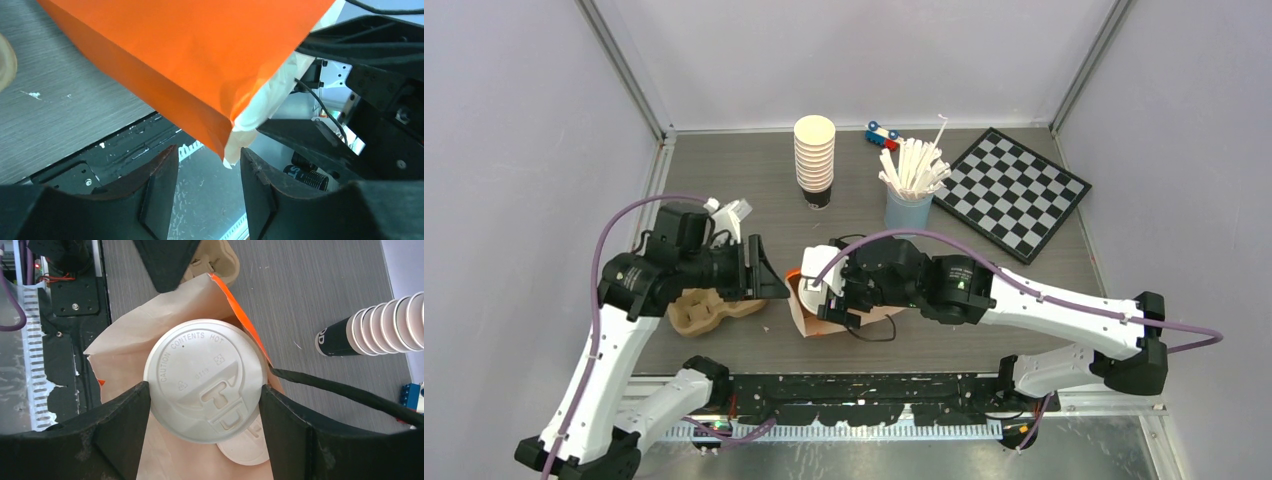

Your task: Pack the takeout coffee

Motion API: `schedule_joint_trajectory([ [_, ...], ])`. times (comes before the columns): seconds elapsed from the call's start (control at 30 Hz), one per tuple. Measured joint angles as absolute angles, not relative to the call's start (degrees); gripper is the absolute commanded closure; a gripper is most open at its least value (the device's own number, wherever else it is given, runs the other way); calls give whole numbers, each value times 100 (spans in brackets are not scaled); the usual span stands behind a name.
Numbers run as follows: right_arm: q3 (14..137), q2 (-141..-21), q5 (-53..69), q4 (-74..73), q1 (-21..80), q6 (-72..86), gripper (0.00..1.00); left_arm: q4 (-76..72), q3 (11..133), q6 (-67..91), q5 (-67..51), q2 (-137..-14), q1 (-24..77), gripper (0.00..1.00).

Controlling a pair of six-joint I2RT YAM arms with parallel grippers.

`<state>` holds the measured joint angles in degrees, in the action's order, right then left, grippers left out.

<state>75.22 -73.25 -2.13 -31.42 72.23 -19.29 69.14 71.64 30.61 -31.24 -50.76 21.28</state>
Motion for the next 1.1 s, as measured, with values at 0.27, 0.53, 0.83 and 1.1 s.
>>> schedule_joint_trajectory([
  [0.27,7116,-7323,-274,-2668,7227,-2126,26,6814,7050,3586,-3308,-4790,2128,58],
  [0.53,6744,-7321,-290,-2222,7240,-2349,27,6445,7039,3374,-3301,-5175,2126,79],
  [0.83,6451,-7332,-316,-1723,7255,-2578,27,6064,7161,2897,-3258,-5599,2126,77],
  [1.1,6160,-7387,-360,-1361,7262,-2794,27,5964,7293,2860,-3262,-5706,2123,53],
])
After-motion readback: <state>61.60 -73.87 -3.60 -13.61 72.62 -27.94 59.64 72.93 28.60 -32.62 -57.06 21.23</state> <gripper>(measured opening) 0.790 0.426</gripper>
